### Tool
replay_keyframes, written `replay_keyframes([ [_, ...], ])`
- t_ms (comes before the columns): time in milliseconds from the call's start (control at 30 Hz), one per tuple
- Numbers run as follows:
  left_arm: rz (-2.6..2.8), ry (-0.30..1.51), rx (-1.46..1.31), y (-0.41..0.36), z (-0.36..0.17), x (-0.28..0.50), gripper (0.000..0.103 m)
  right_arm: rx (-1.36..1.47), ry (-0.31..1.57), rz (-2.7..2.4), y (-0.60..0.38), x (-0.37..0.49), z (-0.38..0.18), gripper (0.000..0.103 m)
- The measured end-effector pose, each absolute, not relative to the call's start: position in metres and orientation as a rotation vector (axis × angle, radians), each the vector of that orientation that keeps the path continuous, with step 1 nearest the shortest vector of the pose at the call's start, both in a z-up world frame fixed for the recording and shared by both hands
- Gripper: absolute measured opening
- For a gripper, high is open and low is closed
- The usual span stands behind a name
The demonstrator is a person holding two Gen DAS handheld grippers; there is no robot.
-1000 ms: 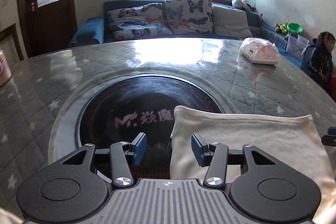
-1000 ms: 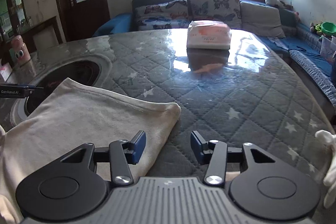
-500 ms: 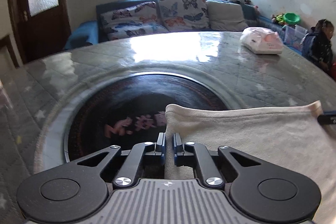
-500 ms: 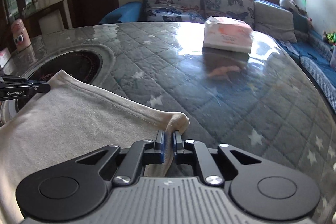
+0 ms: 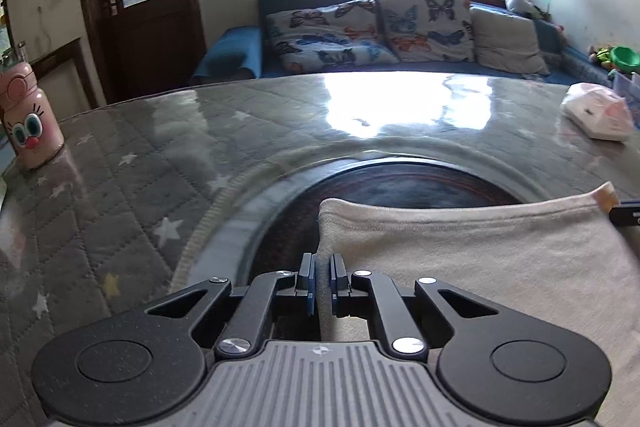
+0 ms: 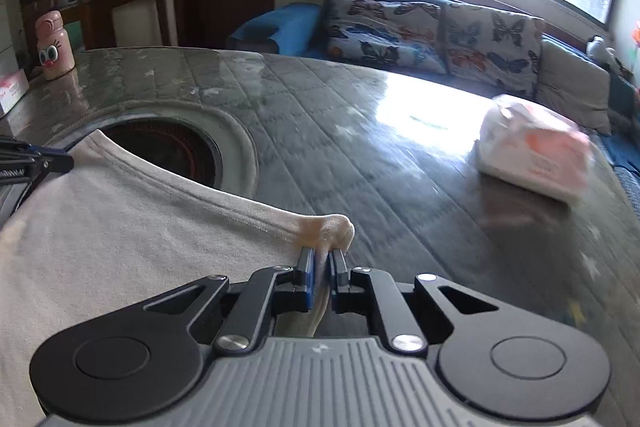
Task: Fold clothes
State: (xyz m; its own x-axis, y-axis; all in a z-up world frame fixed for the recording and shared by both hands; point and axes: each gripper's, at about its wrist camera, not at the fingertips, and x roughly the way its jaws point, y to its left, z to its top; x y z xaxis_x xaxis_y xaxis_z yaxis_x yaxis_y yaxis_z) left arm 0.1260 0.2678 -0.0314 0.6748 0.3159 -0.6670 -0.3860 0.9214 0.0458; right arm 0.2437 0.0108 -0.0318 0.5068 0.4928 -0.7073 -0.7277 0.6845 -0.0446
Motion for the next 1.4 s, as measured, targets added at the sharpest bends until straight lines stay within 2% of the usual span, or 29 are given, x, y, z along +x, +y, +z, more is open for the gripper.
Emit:
replay_keyframes([
  [167,0.405,0.735,-0.097,0.268,-0.029,0.123,0.022,-0.385,0.712,0.770,0.016,0.240,-0.030,0.021],
  [233,0.398,0.730,-0.096,0.264,-0.026,0.118,0.024,-0.384,0.703,0.790,0.012,0.232,-0.025,0.035],
  [267,0.389,0.730,-0.101,0.261,-0.025,0.114,0.032,-0.382,0.697,0.801,0.011,0.226,-0.022,0.044],
  [300,0.376,0.730,-0.105,0.257,-0.023,0.109,0.039,-0.383,0.690,0.818,0.010,0.218,-0.020,0.048],
  [333,0.359,0.726,-0.104,0.251,-0.020,0.103,0.040,-0.385,0.683,0.837,0.009,0.208,-0.019,0.049],
  [400,0.324,0.718,-0.102,0.239,-0.015,0.092,0.047,-0.387,0.669,0.874,0.006,0.189,-0.016,0.062],
  [467,0.277,0.699,-0.097,0.224,-0.010,0.079,0.052,-0.384,0.657,0.911,0.006,0.168,-0.014,0.064],
  [567,0.200,0.668,-0.096,0.200,-0.007,0.056,0.054,-0.371,0.657,0.963,0.007,0.145,-0.013,0.079],
  [733,0.107,0.658,-0.126,0.174,-0.013,0.024,0.056,-0.381,0.660,1.040,0.008,0.104,-0.022,0.084],
  [833,0.109,0.672,-0.154,0.172,-0.020,0.009,0.062,-0.392,0.662,1.045,0.003,0.090,-0.030,0.087],
  [933,0.109,0.673,-0.155,0.174,-0.026,-0.006,0.066,-0.416,0.637,1.043,-0.005,0.080,-0.035,0.099],
  [967,0.109,0.665,-0.143,0.173,-0.027,-0.011,0.074,-0.422,0.632,1.044,-0.008,0.078,-0.036,0.103],
  [1000,0.106,0.663,-0.132,0.173,-0.028,-0.016,0.080,-0.417,0.633,1.045,-0.011,0.078,-0.037,0.103],
  [1133,0.086,0.646,-0.080,0.174,-0.032,-0.030,0.084,-0.383,0.636,1.052,-0.023,0.081,-0.039,0.103],
  [1167,0.086,0.647,-0.071,0.175,-0.034,-0.033,0.088,-0.380,0.634,1.054,-0.023,0.081,-0.039,0.103],
  [1300,0.076,0.640,-0.048,0.178,-0.036,-0.042,0.091,-0.376,0.633,1.057,-0.023,0.082,-0.040,0.103],
  [1333,0.074,0.639,-0.047,0.178,-0.037,-0.043,0.094,-0.375,0.633,1.057,-0.024,0.083,-0.040,0.103],
  [1367,0.072,0.640,-0.046,0.177,-0.038,-0.042,0.103,-0.374,0.633,1.058,-0.024,0.083,-0.040,0.103],
  [1400,0.076,0.641,-0.040,0.175,-0.039,-0.041,0.103,-0.375,0.633,1.058,-0.023,0.084,-0.041,0.103],
])
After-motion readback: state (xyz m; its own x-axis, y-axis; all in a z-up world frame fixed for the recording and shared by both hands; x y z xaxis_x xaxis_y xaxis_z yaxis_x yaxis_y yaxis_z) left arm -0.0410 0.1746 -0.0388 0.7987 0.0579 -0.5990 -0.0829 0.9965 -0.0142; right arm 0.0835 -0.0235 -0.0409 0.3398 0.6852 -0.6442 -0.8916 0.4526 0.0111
